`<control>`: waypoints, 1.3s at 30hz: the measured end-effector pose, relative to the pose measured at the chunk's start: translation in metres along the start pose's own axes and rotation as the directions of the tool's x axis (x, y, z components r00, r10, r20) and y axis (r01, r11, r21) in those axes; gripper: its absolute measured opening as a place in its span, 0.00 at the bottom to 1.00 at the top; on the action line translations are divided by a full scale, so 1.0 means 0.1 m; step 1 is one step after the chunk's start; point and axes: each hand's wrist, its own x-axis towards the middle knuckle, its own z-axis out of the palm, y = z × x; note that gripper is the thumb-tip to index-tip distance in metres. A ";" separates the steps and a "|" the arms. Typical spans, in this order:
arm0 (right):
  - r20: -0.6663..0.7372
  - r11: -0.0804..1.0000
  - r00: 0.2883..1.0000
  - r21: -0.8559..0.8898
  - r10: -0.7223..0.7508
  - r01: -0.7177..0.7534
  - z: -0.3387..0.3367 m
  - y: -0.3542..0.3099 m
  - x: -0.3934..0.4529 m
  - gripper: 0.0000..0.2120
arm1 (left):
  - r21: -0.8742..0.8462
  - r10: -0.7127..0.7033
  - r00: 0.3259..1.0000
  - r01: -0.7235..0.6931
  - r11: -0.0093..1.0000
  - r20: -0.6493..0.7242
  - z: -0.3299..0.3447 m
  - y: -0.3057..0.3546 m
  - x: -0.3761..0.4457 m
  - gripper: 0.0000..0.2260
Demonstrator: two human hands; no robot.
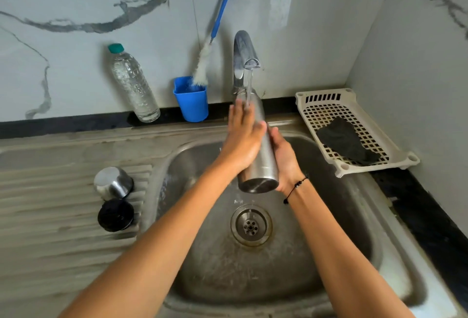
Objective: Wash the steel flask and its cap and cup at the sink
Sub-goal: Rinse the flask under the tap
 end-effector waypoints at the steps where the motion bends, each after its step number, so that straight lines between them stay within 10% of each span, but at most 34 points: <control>1: -0.011 1.000 1.000 -0.007 -0.012 0.012 0.01 -0.04 0.01 0.26 | 0.100 0.038 0.999 -0.039 0.994 0.014 0.06 0.02 -0.14 0.26; 9: -0.060 0.974 0.992 -0.204 -0.113 0.098 0.03 -0.02 -0.01 0.19 | 0.444 0.028 0.998 -0.003 0.896 -0.051 0.20 0.18 -0.35 0.25; 17: -0.059 0.935 0.992 -0.345 -0.111 0.085 0.02 0.05 -0.20 0.21 | 0.386 -0.066 0.985 0.125 0.914 -0.162 -0.16 0.20 0.49 0.25; 30: -0.047 0.933 0.973 -0.299 -0.225 0.201 0.07 -0.06 -0.10 0.18 | 0.484 0.074 0.997 -0.056 0.873 -0.018 0.27 0.16 -0.56 0.25; 39: 0.020 0.895 0.965 -0.369 -0.263 0.251 0.01 -0.09 -0.22 0.17 | 0.241 0.017 0.996 0.004 0.970 -0.084 0.07 0.28 0.23 0.21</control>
